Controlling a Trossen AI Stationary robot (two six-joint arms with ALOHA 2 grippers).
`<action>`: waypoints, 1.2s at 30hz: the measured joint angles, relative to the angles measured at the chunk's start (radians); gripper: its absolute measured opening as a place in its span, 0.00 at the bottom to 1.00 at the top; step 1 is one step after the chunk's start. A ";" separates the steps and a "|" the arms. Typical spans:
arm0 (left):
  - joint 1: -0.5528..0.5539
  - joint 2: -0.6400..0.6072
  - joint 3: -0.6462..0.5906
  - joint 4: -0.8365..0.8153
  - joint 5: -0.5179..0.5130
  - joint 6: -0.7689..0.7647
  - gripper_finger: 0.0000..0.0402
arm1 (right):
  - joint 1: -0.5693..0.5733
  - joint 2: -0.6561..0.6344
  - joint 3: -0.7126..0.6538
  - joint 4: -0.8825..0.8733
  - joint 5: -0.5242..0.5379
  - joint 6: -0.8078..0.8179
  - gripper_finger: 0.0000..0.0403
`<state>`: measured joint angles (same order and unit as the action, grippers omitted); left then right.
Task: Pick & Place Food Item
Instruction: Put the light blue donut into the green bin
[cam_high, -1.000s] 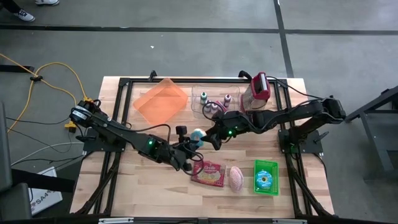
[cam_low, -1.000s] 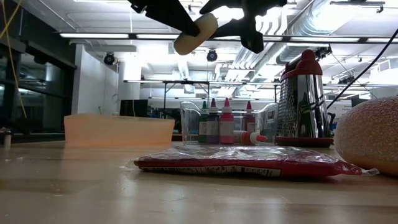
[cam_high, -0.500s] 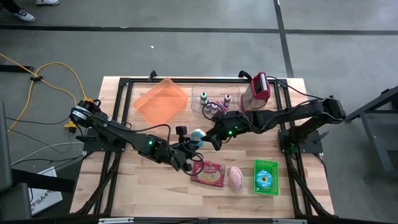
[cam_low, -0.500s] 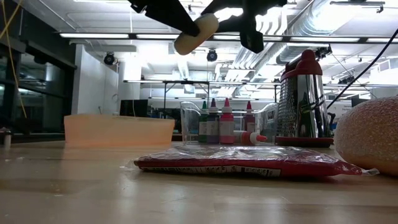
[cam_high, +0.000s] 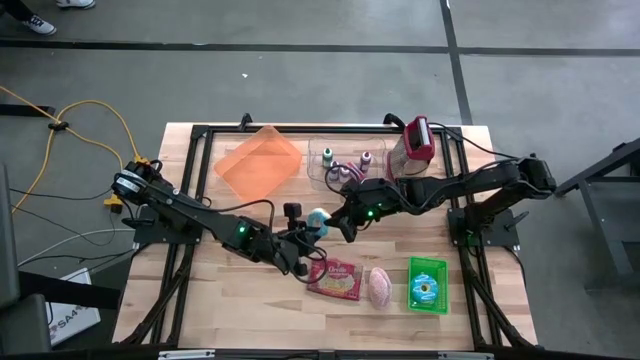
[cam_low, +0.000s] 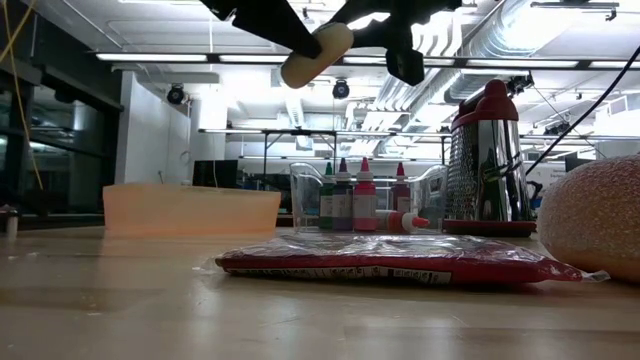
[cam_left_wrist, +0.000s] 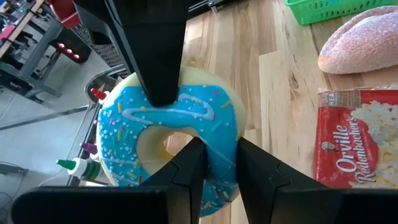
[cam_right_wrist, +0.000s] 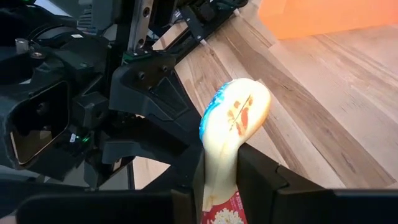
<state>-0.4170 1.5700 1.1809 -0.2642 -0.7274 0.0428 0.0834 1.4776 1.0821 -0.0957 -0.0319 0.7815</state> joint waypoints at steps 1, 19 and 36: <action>0.000 0.000 0.000 0.000 0.001 0.000 0.19 | 0.000 0.000 0.000 -0.001 0.000 0.000 0.17; -0.018 -0.002 0.000 0.005 0.027 -0.005 0.54 | 0.000 0.000 0.000 -0.022 -0.021 -0.010 0.17; -0.120 -0.010 0.000 -0.060 0.015 -0.061 0.54 | -0.006 -0.004 0.001 -0.067 -0.082 -0.026 0.17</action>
<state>-0.5373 1.5600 1.1805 -0.3242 -0.7124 -0.0183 0.0774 1.4739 1.0828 -0.1632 -0.1135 0.7555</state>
